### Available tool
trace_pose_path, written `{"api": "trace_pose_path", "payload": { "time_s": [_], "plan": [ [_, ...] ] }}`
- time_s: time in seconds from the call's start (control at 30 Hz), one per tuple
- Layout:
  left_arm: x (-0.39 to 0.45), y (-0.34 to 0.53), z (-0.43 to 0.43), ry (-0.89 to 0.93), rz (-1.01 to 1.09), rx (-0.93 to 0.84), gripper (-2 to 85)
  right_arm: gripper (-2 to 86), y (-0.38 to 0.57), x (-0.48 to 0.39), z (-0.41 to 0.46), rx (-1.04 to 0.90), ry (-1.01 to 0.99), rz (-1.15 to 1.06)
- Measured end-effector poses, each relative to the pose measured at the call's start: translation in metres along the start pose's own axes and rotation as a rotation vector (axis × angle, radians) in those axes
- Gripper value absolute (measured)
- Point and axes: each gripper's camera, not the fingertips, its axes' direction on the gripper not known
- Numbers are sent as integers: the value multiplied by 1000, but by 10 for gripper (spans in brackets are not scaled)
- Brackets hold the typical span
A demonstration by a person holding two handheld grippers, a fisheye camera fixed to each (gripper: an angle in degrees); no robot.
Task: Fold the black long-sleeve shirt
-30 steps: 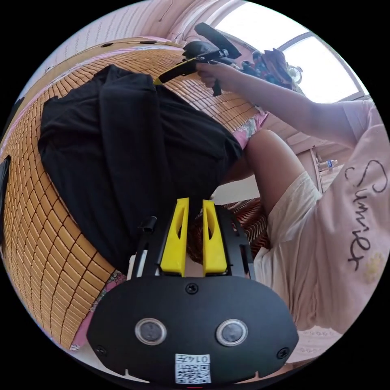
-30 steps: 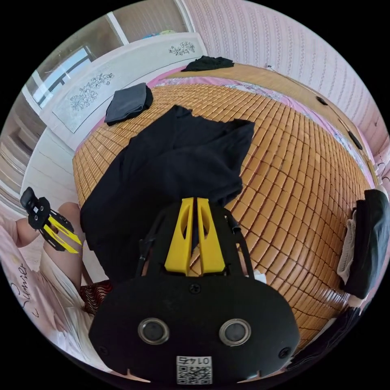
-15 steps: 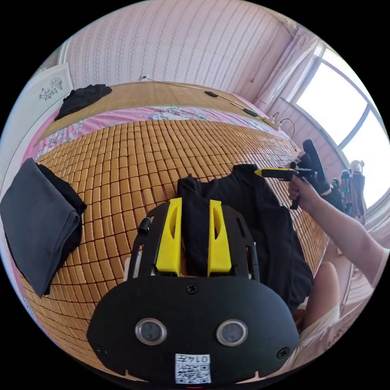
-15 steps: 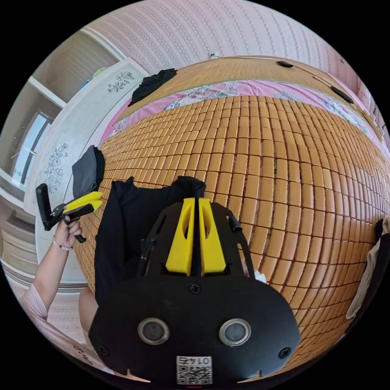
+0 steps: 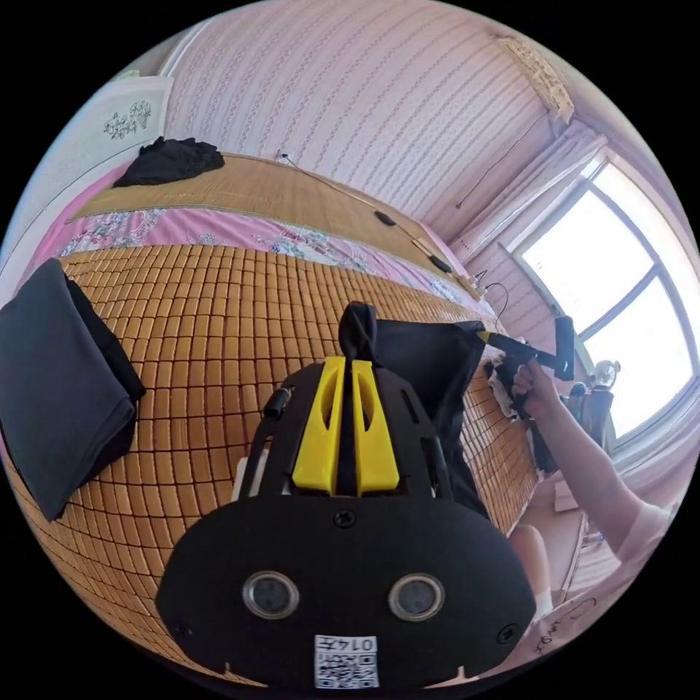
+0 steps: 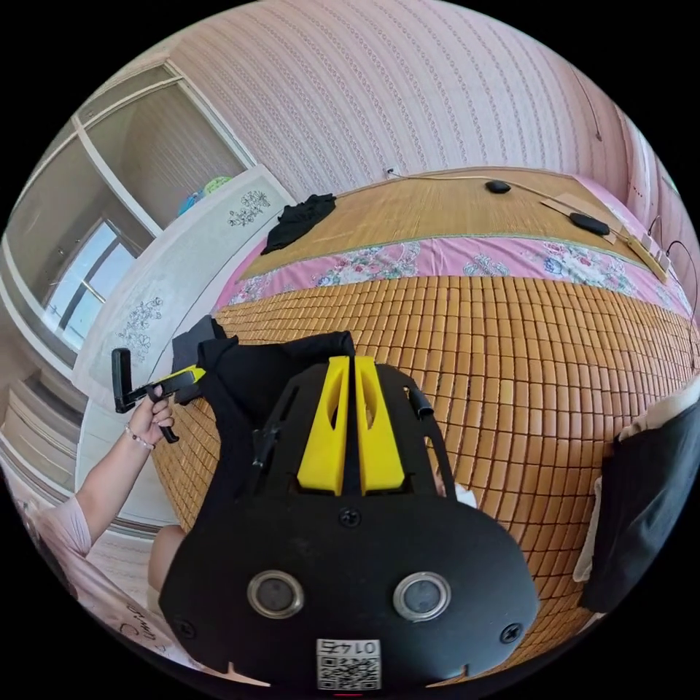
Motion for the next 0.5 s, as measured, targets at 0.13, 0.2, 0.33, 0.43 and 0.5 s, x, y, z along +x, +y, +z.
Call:
{"api": "trace_pose_path", "payload": {
  "time_s": [0.13,0.2,0.33,0.43,0.5],
  "plan": [
    [49,24,-59,31,185,-8,-9,1,59,-46,-66,31,-133,-174],
    [70,55,-86,50,285,-39,-9,2,102,-65,-86,6,-160,-239],
    [96,168,-119,149,362,-152,-9,3,216,-86,-74,-206,-159,-264],
    [102,257,-101,143,320,-286,-9,5,291,-88,-23,-356,-204,-117],
    [102,301,-78,44,272,-390,-9,5,319,-99,0,-423,-136,-96]
  ]
}}
